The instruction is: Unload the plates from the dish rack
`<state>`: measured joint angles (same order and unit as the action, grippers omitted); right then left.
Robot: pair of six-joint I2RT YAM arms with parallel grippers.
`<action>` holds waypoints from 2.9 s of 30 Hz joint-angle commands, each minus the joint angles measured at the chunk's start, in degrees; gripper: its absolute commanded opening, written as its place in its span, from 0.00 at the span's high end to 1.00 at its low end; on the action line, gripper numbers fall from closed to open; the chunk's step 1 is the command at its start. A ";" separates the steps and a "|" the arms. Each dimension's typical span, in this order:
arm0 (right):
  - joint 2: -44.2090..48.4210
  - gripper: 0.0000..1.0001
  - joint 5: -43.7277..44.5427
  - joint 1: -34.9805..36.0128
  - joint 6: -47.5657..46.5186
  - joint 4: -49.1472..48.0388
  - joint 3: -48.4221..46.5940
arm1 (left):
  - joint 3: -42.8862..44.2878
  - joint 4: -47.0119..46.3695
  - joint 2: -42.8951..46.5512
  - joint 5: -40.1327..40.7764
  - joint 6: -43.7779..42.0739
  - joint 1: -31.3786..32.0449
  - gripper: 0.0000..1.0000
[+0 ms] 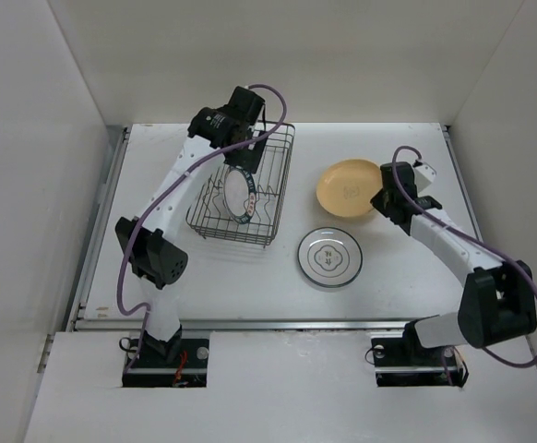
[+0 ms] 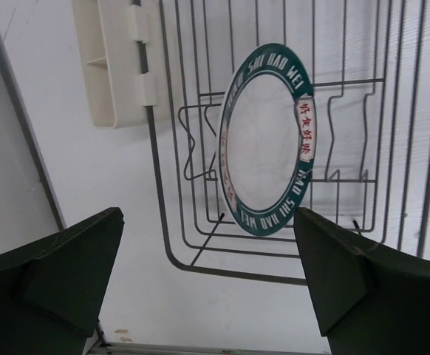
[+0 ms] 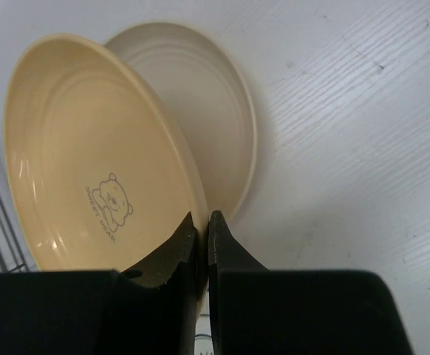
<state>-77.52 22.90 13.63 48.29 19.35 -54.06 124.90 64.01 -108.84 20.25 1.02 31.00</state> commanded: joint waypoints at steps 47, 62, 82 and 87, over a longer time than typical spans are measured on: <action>-6.95 0.36 3.91 -0.44 -7.51 4.55 -6.76 | 1.31 9.64 -14.12 -4.23 -0.05 -6.74 0.47; 3.07 0.36 1.81 0.08 -9.18 6.75 -8.07 | 5.88 9.12 -3.50 -10.50 3.11 -8.59 1.00; 15.38 0.00 -52.93 2.98 -19.64 -24.44 5.01 | -0.27 -0.02 2.32 -64.77 0.31 -8.59 1.00; 13.28 0.01 -52.80 4.30 -16.05 -27.97 7.47 | -0.80 -0.02 1.79 -68.93 0.30 -8.59 1.00</action>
<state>-63.35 -26.68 17.04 29.76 -1.48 -47.70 123.68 64.64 -109.67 -38.94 2.39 22.48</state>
